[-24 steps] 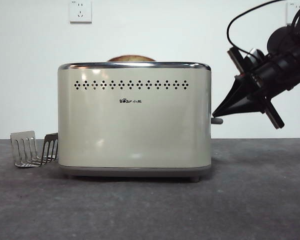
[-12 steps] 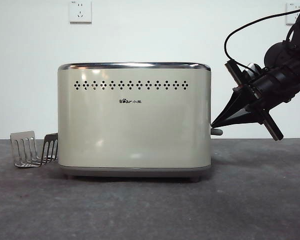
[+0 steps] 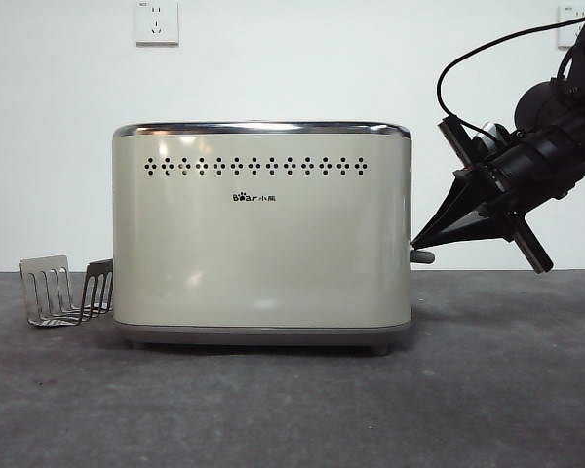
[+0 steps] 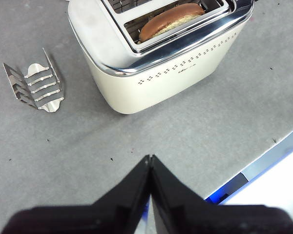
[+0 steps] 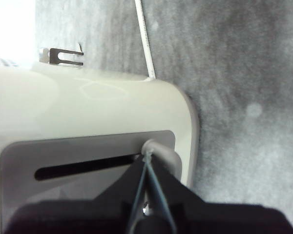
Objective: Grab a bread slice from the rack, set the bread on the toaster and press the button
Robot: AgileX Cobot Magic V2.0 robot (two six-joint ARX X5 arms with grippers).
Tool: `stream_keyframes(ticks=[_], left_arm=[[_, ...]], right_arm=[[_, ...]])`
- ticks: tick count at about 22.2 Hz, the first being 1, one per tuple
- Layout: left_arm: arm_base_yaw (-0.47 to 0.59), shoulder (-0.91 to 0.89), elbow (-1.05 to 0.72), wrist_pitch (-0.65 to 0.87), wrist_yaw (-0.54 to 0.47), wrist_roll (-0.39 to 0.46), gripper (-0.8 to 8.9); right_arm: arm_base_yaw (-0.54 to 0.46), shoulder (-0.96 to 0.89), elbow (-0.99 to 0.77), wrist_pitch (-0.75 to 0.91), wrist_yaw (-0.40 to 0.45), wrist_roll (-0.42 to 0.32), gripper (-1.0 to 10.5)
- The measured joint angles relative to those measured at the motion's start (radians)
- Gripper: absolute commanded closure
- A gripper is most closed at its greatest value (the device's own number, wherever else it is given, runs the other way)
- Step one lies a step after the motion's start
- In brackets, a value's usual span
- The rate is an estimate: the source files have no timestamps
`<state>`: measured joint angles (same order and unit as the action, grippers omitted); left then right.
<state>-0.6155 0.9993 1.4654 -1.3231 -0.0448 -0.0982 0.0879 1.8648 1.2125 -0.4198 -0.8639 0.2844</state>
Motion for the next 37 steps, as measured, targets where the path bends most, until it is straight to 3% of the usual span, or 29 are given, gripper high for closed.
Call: stream_keyframes(ticks=[3, 13, 19, 25, 32, 37], left_arm=[[0.000, 0.000, 0.000, 0.000, 0.000, 0.000, 8.17], [0.000, 0.000, 0.000, 0.000, 0.000, 0.000, 8.17], [0.000, 0.000, 0.000, 0.000, 0.000, 0.000, 8.17], [0.000, 0.001, 0.000, 0.000, 0.000, 0.000, 8.17], [0.000, 0.029, 0.000, 0.000, 0.000, 0.000, 8.17], [0.000, 0.058, 0.000, 0.000, 0.000, 0.000, 8.17]], right_arm=[[0.003, -0.027, 0.000, -0.016, 0.035, 0.000, 9.5], [0.003, -0.217, -0.005, -0.037, 0.025, 0.017, 9.5], [0.003, -0.448, -0.005, -0.093, 0.042, 0.026, 9.5], [0.003, -0.701, 0.107, -0.266, 0.285, -0.019, 9.5], [0.003, -0.775, 0.405, -0.428, 0.682, -0.158, 9.5], [0.002, -0.759, 0.549, -0.495, 0.803, -0.180, 9.5]])
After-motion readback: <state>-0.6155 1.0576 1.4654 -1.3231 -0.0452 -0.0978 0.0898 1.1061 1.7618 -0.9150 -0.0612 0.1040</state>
